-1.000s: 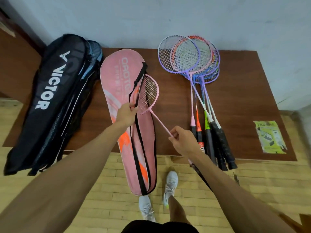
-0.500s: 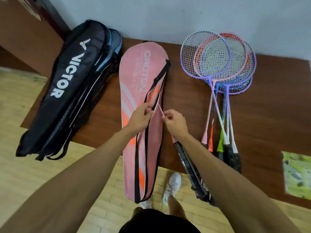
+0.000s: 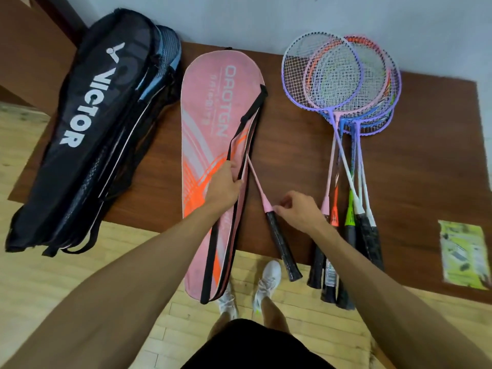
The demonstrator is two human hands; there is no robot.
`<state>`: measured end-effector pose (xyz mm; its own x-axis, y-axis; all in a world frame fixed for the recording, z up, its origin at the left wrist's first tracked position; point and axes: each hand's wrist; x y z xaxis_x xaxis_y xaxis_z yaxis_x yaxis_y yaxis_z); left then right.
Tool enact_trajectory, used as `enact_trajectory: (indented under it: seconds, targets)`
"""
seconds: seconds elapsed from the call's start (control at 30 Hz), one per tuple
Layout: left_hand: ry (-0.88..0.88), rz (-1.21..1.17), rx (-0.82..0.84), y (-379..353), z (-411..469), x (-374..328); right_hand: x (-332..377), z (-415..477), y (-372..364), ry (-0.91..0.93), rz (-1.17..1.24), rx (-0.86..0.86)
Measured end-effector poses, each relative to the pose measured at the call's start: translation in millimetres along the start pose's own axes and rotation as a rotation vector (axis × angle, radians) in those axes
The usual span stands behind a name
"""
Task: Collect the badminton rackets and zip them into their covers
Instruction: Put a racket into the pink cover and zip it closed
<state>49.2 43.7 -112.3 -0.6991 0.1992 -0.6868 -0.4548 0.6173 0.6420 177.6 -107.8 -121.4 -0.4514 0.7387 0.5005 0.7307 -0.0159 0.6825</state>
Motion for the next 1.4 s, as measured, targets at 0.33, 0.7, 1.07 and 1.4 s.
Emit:
enact_trajectory:
  seconds: [0.33, 0.7, 1.07, 1.4]
  targets:
    - [-0.028, 0.367, 0.247, -21, -66, 45, 6, -24, -25, -0.064, -0.092, 0.141]
    - [0.209, -0.231, 0.275, 18, -56, 54, 25, -33, -34, -0.194, 0.489, 0.231]
    - [0.104, -0.349, 0.234, 72, -43, 14, 82, -23, -32, -0.208, 0.830, 0.174]
    - [0.087, -0.410, 0.242, 94, -46, 23, 128, -20, -96, -0.272, 0.974, 0.126]
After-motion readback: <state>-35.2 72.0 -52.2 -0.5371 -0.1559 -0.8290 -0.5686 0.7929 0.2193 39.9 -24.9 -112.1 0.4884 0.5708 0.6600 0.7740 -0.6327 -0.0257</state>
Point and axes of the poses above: each hand's wrist, its own z-axis towards the middle knuckle, its own y-axis out of the back of the hand, x = y × z, and after that the axes turned 1 degree about -z, right-handed
